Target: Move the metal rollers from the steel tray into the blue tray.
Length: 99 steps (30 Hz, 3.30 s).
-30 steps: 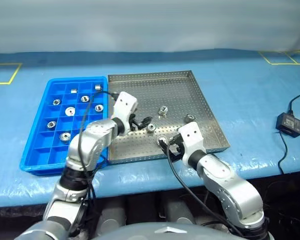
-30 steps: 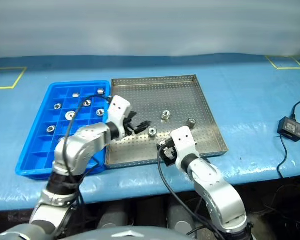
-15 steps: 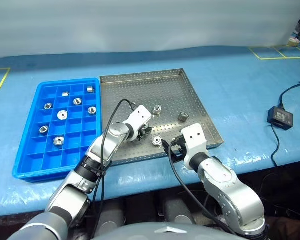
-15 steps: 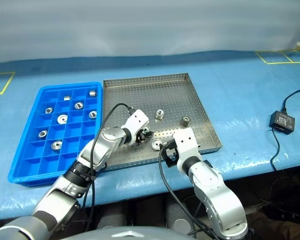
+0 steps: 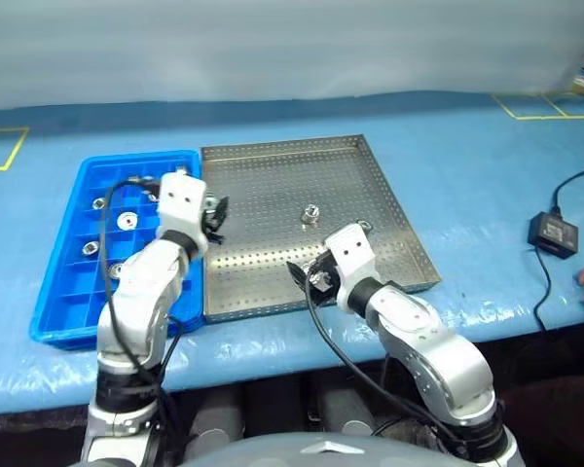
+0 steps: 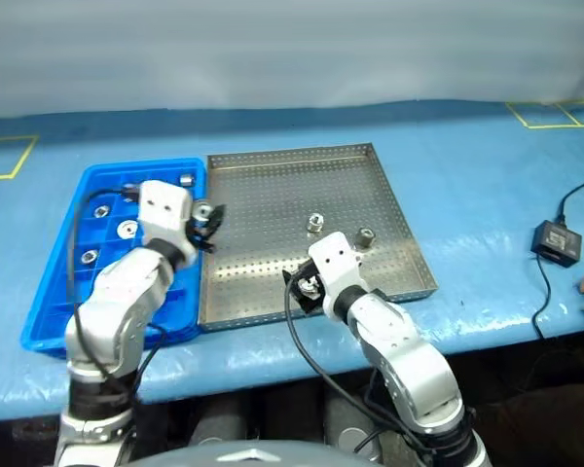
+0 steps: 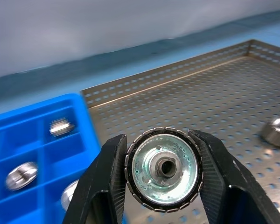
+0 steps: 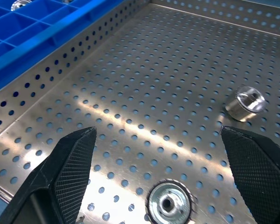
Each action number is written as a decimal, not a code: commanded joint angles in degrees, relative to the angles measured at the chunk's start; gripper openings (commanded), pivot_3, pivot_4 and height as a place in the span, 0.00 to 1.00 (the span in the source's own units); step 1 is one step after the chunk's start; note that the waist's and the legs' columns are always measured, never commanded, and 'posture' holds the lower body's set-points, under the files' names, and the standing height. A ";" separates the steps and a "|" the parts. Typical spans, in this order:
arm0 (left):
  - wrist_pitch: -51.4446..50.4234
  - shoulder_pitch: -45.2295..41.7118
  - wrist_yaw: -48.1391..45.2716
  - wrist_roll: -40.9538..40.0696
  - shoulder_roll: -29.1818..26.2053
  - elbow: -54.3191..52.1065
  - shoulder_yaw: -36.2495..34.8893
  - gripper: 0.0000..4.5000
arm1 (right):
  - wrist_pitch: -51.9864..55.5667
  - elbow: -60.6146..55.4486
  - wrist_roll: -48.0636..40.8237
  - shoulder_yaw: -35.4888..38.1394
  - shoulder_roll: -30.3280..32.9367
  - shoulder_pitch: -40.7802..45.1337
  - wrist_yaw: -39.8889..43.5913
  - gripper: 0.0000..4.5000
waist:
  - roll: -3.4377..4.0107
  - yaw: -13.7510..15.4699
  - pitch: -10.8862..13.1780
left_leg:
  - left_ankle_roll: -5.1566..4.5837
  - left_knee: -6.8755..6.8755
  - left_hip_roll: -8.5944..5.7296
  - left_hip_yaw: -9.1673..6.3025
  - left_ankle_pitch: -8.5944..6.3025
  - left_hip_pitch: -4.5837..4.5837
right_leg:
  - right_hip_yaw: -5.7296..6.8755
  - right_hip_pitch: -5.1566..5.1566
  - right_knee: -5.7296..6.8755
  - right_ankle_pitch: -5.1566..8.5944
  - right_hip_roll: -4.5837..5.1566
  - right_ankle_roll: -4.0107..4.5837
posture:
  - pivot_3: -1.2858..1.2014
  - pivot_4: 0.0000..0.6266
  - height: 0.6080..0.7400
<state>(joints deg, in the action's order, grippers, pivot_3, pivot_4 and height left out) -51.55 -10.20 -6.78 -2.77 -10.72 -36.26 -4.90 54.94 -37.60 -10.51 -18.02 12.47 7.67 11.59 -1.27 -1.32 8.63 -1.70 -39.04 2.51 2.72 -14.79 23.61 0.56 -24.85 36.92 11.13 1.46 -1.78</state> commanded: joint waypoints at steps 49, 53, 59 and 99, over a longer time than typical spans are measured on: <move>17.29 15.37 -18.48 -9.66 -3.77 -4.60 17.65 0.80 | -8.00 36.77 6.64 14.69 -12.46 20.83 -13.80 1.00 | 0.12 0.65 0.04 | -0.04 0.03 0.02 0.13 -0.04 0.18 | 0.00 -0.22 0.00 0.18 0.03 0.38 | 0.53 0.24 1.00; 17.41 16.29 -17.32 -9.76 -3.51 -5.02 18.35 0.80 | -11.75 44.08 6.29 16.98 -13.03 23.53 -14.16 1.00 | 0.13 0.75 0.05 | -0.04 0.06 0.01 0.16 -0.04 0.19 | -0.05 -0.25 0.00 0.17 0.03 0.34 | 0.54 0.24 1.00; 17.57 17.18 -15.38 -8.72 -3.87 -5.38 19.34 0.80 | -14.79 49.47 5.45 17.56 -13.61 24.32 -12.20 1.00 | 0.17 0.82 0.07 | -0.05 0.06 0.02 0.18 -0.04 0.17 | -0.07 -0.26 0.01 0.16 0.01 0.32 | 0.56 0.24 1.00; 17.99 18.37 -12.80 -8.99 -4.46 -6.11 19.95 0.80 | -25.83 48.47 7.65 6.82 -16.63 26.34 -1.27 1.00 | 0.31 2.16 0.15 | -0.04 0.12 0.09 0.27 -0.04 0.12 | -0.20 -0.33 0.07 0.15 -0.09 0.29 | 0.58 0.24 1.00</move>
<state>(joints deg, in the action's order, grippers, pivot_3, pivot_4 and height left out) -34.52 8.14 -19.93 -11.46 -15.23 -39.67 14.43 30.03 10.63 -2.80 -10.79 -3.76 32.90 9.56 -0.97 0.84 8.78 -1.74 -38.92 2.59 3.00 -14.82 23.74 0.36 -25.18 36.98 11.29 1.38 -1.48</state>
